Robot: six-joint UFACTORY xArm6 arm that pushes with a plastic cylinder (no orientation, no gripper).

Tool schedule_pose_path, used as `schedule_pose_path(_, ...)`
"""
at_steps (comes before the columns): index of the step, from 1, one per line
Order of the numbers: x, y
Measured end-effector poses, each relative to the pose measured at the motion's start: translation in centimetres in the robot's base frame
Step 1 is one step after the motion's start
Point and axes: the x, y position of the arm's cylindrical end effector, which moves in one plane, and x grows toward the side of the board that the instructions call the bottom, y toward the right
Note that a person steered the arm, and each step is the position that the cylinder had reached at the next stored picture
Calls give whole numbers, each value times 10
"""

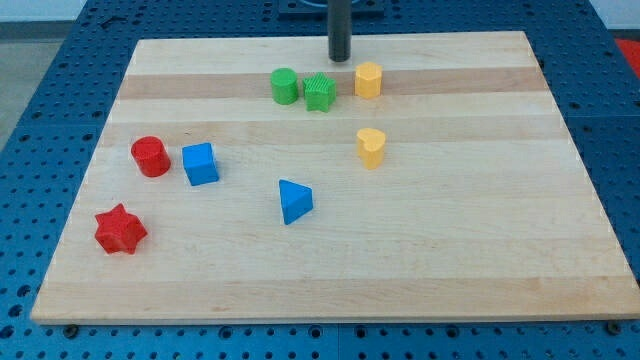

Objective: Move yellow hexagon closer to yellow heart

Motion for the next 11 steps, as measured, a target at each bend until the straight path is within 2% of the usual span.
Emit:
schedule_pose_path(1,5,16)
schedule_pose_path(4,82,28)
schedule_pose_path(5,87,31)
schedule_pose_path(6,67,32)
schedule_pose_path(7,70,40)
schedule_pose_path(11,154,66)
